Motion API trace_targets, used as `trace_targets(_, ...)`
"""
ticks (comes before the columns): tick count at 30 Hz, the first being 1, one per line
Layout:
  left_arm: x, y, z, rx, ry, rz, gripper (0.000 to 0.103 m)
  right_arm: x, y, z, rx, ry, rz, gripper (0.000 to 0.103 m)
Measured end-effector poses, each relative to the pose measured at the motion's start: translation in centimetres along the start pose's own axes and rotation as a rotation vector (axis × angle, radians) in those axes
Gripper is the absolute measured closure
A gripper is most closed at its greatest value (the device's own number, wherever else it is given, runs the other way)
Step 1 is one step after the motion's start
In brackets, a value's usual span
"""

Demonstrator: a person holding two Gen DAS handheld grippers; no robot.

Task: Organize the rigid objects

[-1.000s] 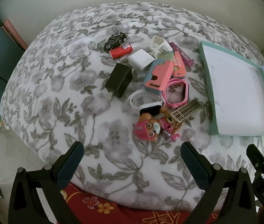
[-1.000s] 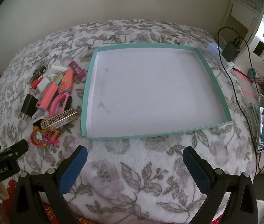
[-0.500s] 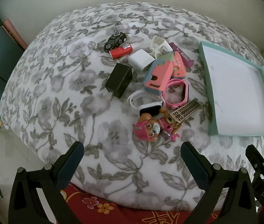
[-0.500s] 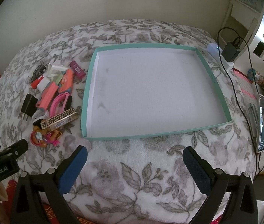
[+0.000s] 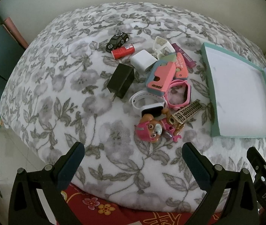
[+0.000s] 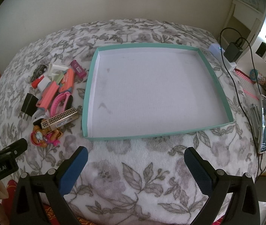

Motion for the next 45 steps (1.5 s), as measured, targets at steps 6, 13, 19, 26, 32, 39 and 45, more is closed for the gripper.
trace_targets(6,0.0,0.0,0.0,-0.003,-0.002,-0.004,0.000,0.0,0.0,0.0,0.000,0.000,0.000,0.000)
trace_targets(13,0.6,-0.3,0.1,0.012,0.012,-0.022,0.000,0.0,0.0,0.0,-0.001,0.000,0.000,0.000)
trace_targets(19,0.7,-0.5,0.2,0.022,0.009,-0.032,0.000,0.0,0.0,0.0,-0.002,-0.001,-0.001,0.000)
trace_targets(26,0.1,-1.2,0.8,0.045,-0.042,-0.122,0.000,-0.7,-0.6,-0.3,0.012,-0.007,0.034,0.000)
trace_targets(32,-3.0,-2.3,2.9,0.127,-0.096,-0.123,0.000,-4.2,-0.5,-0.2,-0.032,-0.046,0.146,0.000)
trace_targets(39,-4.7,-0.7,4.4,0.055,-0.119,-0.178,0.000,-8.7,1.0,1.4,-0.084,-0.042,0.236,0.001)
trace_targets(45,-5.2,2.7,3.2,-0.042,-0.143,-0.180,0.000,-11.5,2.6,2.2,-0.098,-0.153,0.237,0.004)
Point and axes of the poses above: each gripper's, at about its wrist camera, not at the fingertips, and y roughly the way its jaws point, x to its right, z to its top, the point moved 9 cm from there along y, roughly the way its jaws point, and after that the axes turned 1 degree about -z, right-handed, at the moved point
